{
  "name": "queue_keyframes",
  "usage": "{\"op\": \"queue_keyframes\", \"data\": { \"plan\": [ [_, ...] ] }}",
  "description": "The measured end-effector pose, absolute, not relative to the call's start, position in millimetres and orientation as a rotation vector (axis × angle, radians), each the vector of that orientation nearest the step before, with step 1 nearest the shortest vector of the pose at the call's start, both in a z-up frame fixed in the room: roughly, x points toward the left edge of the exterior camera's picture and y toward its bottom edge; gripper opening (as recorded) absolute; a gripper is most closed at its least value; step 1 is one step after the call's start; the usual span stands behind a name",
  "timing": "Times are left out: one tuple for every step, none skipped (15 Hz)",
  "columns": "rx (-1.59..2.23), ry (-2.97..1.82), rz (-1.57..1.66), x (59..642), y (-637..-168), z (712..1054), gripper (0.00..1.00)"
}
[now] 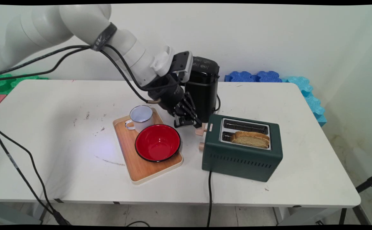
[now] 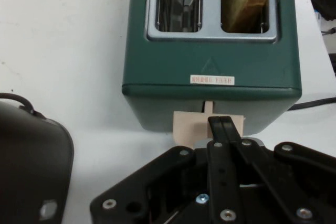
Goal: Press the toaster switch
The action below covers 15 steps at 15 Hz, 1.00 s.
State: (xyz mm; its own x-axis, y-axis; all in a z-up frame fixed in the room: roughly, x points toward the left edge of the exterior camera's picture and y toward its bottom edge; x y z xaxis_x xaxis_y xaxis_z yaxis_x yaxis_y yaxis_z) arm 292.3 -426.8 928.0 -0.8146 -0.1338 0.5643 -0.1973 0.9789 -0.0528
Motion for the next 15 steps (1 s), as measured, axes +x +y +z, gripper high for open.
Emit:
{"op": "queue_keyframes", "data": {
  "plan": [
    [0.232, -2.536, 0.143, 292, -427, 926, 0.00],
    [0.233, -2.539, 0.140, 291, -427, 924, 0.00],
    [0.234, -2.540, 0.137, 290, -427, 923, 0.00],
    [0.234, -2.542, 0.134, 290, -427, 921, 0.00],
    [0.235, -2.544, 0.132, 289, -427, 918, 0.00],
    [0.236, -2.546, 0.131, 288, -427, 916, 0.00],
    [0.237, -2.547, 0.131, 288, -428, 914, 0.00],
    [0.238, -2.548, 0.133, 287, -428, 911, 0.00],
    [0.240, -2.548, 0.135, 287, -429, 909, 0.00],
    [0.241, -2.549, 0.137, 287, -429, 907, 0.00],
    [0.243, -2.549, 0.138, 286, -430, 905, 0.00],
    [0.244, -2.550, 0.139, 286, -430, 904, 0.00],
    [0.245, -2.551, 0.140, 286, -430, 902, 0.00],
    [0.246, -2.551, 0.140, 286, -430, 900, 0.00],
    [0.248, -2.553, 0.141, 286, -431, 898, 0.00]
  ]
}}
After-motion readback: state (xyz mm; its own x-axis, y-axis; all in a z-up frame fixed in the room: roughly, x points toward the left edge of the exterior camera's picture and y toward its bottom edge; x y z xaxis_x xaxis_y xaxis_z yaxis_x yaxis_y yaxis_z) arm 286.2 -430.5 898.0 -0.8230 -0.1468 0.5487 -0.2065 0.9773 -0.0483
